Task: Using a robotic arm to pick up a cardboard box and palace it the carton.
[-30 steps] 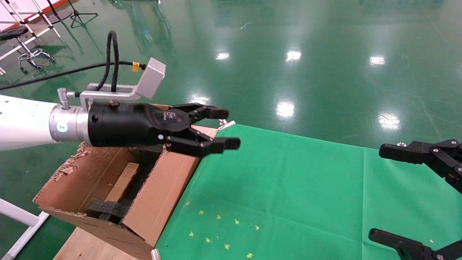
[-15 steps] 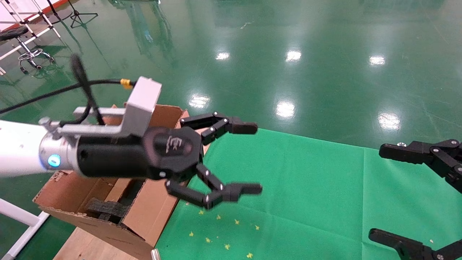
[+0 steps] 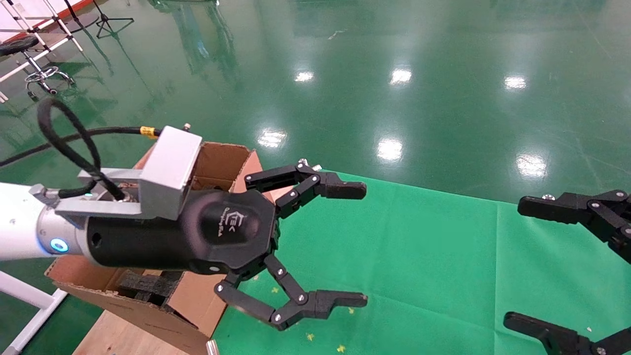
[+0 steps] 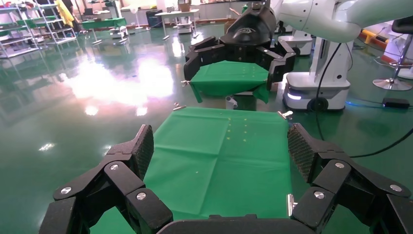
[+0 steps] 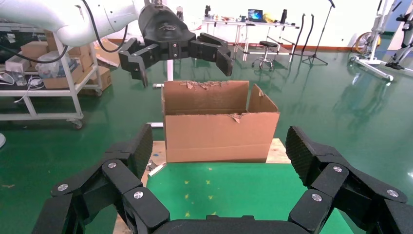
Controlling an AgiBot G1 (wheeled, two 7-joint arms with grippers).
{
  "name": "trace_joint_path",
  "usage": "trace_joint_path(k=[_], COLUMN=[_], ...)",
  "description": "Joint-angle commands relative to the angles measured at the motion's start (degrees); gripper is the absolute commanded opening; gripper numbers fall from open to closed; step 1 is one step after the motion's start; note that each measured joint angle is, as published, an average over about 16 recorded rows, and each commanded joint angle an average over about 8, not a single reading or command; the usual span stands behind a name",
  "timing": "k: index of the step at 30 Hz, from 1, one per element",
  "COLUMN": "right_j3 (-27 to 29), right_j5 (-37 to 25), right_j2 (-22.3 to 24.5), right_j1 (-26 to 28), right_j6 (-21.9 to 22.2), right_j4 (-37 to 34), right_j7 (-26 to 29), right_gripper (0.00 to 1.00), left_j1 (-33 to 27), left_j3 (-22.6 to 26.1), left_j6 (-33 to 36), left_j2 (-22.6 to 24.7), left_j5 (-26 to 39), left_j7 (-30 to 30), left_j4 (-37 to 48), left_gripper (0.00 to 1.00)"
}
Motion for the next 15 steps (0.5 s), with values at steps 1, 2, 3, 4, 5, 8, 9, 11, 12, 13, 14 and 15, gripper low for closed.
trace_joint_path(k=[1, 2, 3, 4, 5, 8, 9, 11, 12, 13, 14, 15], right_j3=[0.0, 0.0, 0.0, 0.0, 0.0, 0.0, 0.0, 0.0, 0.0, 0.0, 0.0, 0.0], right_j5=[0.0, 0.0, 0.0, 0.0, 0.0, 0.0, 0.0, 0.0, 0.0, 0.0, 0.0, 0.0], right_j2=[0.0, 0.0, 0.0, 0.0, 0.0, 0.0, 0.0, 0.0, 0.0, 0.0, 0.0, 0.0], right_j1=[0.0, 0.0, 0.0, 0.0, 0.0, 0.0, 0.0, 0.0, 0.0, 0.0, 0.0, 0.0], right_j6=[0.0, 0.0, 0.0, 0.0, 0.0, 0.0, 0.0, 0.0, 0.0, 0.0, 0.0, 0.0], right_j4=[0.0, 0.0, 0.0, 0.0, 0.0, 0.0, 0.0, 0.0, 0.0, 0.0, 0.0, 0.0], right_j7=[0.0, 0.0, 0.0, 0.0, 0.0, 0.0, 0.0, 0.0, 0.0, 0.0, 0.0, 0.0], right_gripper=[1.0, 1.0, 1.0, 1.0, 1.0, 1.0, 1.0, 1.0, 1.0, 1.0, 1.0, 1.0], left_j1=[-0.2, -0.3, -0.4, -0.5, -0.6, -0.8, -0.9, -1.0, -1.0, -1.1, -1.1, -1.1], left_j3=[0.1, 0.2, 0.3, 0.4, 0.5, 0.6, 0.7, 0.8, 0.8, 0.9, 0.9, 0.9], left_j6=[0.0, 0.0, 0.0, 0.0, 0.0, 0.0, 0.0, 0.0, 0.0, 0.0, 0.0, 0.0], left_j2=[0.0, 0.0, 0.0, 0.0, 0.0, 0.0, 0.0, 0.0, 0.0, 0.0, 0.0, 0.0], left_j5=[0.0, 0.1, 0.2, 0.2, 0.3, 0.4, 0.5, 0.5, 0.6, 0.6, 0.6, 0.6], left_j7=[-0.1, -0.2, -0.2, -0.3, -0.3, -0.4, -0.4, -0.5, -0.5, -0.5, -0.5, -0.5], left_j4=[0.2, 0.3, 0.5, 0.6, 0.7, 0.9, 1.0, 1.1, 1.2, 1.2, 1.3, 1.3], left_gripper=[1.0, 1.0, 1.0, 1.0, 1.0, 1.0, 1.0, 1.0, 1.0, 1.0, 1.0, 1.0])
